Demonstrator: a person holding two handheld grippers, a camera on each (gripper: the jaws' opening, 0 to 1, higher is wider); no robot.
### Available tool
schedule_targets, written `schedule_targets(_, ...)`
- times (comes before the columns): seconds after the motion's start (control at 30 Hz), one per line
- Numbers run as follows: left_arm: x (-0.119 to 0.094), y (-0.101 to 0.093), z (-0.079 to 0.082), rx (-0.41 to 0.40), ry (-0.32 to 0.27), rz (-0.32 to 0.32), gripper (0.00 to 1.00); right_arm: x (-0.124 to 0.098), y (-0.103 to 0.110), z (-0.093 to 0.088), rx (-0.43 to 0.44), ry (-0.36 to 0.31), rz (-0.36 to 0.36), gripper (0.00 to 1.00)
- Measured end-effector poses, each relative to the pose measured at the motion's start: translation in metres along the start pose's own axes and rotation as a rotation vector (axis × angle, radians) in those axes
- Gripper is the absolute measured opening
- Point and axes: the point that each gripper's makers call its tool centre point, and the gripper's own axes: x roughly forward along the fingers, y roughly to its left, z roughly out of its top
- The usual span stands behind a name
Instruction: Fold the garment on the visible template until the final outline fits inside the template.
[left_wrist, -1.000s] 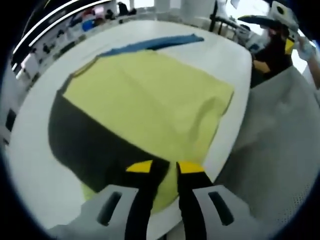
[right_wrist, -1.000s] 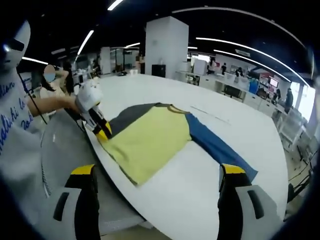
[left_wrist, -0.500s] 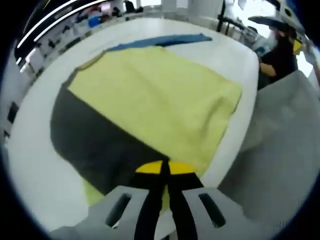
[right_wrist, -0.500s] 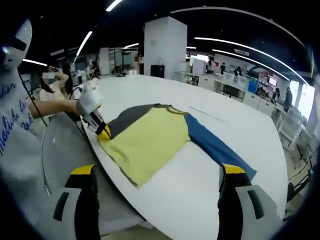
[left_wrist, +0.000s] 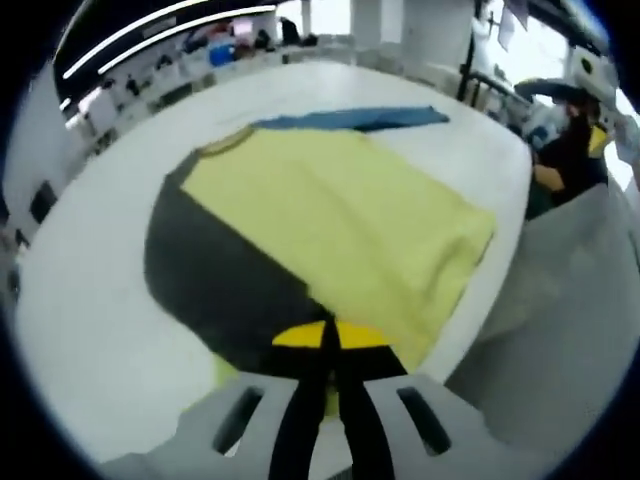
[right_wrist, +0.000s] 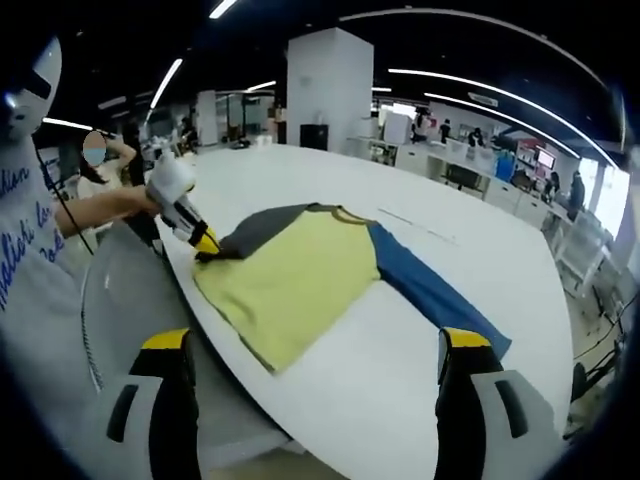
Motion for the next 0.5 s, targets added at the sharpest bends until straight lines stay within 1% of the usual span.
schedule_targets(0.03, -0.008, 0.01, 0.007, -0.014, -0.039, 0.014, 0.0, -0.001, 0.001, 0.003, 0.001, -0.002, -0.009, 1.0)
schedule_targets(0.07, -0.014, 0.018, 0.01, -0.018, -0.056, 0.026, 0.0, -0.002, 0.003, 0.007, -0.001, -0.008, -0.019, 1.0)
schedule_targets(0.1, -0.016, 0.022, 0.011, -0.021, -0.059, 0.034, 0.0, -0.003, 0.004, 0.011, 0.002, -0.011, -0.032, 1.0)
schedule_targets(0.13, -0.027, 0.037, 0.012, -0.018, -0.063, 0.061, 0.0, -0.003, 0.005, 0.012, 0.006, -0.01, -0.035, 1.0)
schedule_targets(0.23, -0.042, 0.061, 0.014, -0.029, -0.079, 0.107, 0.0, -0.002, 0.01, 0.013, 0.005, 0.013, -0.046, 1.0)
schedule_targets(0.3, -0.05, 0.074, 0.013, -0.045, -0.085, 0.117, 0.0, 0.001, 0.015, 0.017, 0.012, 0.021, -0.046, 1.0)
schedule_targets(0.37, -0.056, 0.085, 0.012, -0.054, -0.098, 0.131, 0.0, 0.004, 0.016, 0.022, 0.024, 0.014, -0.059, 1.0)
schedule_targets(0.4, -0.058, 0.088, 0.012, -0.063, -0.1, 0.128, 0.0, 0.005, 0.015, 0.023, 0.033, 0.012, -0.064, 1.0)
schedule_targets(0.47, -0.059, 0.09, 0.015, -0.135, -0.14, 0.08, 0.0, 0.009, 0.013, 0.025, 0.04, 0.012, -0.074, 1.0)
schedule_targets(0.5, -0.059, 0.093, 0.016, -0.155, -0.15, 0.074, 0.0, 0.011, 0.013, 0.026, 0.039, 0.013, -0.077, 1.0)
